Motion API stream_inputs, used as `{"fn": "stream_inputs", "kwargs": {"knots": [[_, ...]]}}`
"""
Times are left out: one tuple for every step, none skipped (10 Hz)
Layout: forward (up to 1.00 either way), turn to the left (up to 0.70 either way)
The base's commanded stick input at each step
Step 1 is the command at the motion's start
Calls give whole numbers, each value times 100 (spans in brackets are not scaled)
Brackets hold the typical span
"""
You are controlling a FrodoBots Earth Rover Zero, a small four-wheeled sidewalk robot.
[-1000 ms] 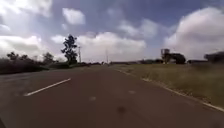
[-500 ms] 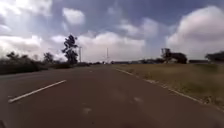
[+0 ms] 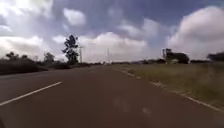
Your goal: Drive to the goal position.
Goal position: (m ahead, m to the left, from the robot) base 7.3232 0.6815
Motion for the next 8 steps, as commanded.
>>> {"fn": "stream_inputs", "kwargs": {"knots": [[100,0],[100,0],[100,0],[100,0],[100,0],[100,0],[100,0],[100,0]]}}
